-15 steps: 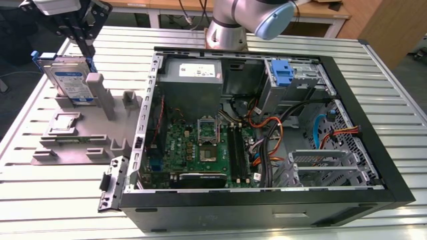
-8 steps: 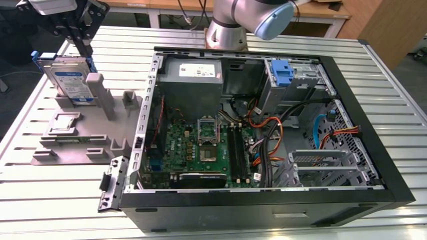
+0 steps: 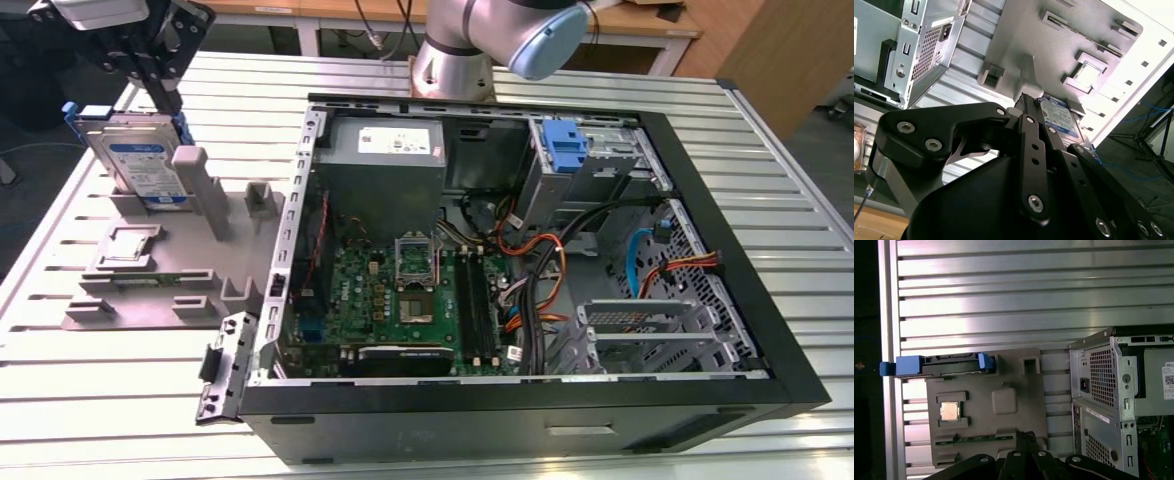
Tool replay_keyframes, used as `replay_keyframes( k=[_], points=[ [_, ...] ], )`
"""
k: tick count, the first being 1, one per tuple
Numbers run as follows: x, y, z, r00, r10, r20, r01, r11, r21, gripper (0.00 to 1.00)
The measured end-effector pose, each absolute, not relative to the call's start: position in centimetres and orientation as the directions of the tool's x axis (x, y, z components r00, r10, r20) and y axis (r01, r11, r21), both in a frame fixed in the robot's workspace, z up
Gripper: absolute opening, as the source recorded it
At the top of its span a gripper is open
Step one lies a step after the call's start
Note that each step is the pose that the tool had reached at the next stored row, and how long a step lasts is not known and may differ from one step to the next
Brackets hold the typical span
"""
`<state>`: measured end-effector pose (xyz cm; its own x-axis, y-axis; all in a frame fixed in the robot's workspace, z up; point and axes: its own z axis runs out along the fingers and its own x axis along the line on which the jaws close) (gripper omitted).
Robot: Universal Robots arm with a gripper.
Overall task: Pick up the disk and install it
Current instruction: 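Reach for the disk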
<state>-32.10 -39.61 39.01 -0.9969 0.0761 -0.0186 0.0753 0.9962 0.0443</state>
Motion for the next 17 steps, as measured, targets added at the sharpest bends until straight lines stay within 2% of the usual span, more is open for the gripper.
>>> replay_keyframes(
  k=[17],
  points=[
    [-33.2,-39.6,39.0,-0.997,0.076,-0.019,0.075,0.996,0.044,0.1]
  ],
)
